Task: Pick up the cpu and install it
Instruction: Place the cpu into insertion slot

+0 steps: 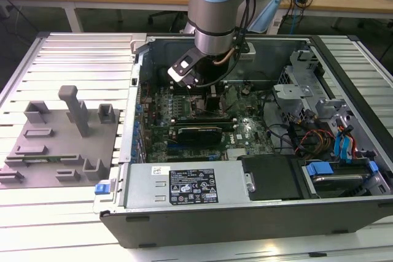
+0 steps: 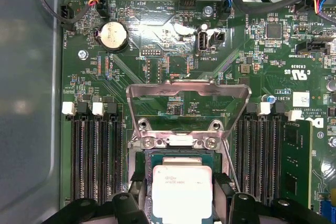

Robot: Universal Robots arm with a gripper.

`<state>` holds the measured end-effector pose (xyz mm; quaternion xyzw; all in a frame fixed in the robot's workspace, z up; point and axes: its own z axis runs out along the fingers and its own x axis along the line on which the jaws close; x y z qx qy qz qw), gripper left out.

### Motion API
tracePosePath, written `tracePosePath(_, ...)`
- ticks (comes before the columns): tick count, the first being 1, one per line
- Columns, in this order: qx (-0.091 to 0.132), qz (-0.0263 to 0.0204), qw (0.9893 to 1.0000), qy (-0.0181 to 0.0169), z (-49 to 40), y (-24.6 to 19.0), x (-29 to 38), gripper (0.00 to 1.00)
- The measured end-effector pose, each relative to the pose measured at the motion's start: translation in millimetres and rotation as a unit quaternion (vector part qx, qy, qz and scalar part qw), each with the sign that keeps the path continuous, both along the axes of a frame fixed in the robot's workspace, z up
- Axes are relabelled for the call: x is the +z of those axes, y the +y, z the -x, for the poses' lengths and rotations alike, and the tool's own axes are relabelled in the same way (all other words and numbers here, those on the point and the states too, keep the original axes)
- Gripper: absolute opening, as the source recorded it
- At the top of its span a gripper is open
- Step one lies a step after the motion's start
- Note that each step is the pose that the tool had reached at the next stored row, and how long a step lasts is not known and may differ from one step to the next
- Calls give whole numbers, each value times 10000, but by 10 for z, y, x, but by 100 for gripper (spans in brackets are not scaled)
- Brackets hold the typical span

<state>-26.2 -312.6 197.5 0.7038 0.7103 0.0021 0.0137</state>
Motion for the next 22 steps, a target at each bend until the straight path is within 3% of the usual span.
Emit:
tracePosePath(6, 5, -32, 10000, 0, -2, 1, 0, 62)
tracePosePath(16, 9, -34, 10000, 0, -13, 1, 0, 62)
tracePosePath(22, 10, -34, 10000, 0, -13, 1, 69, 62)
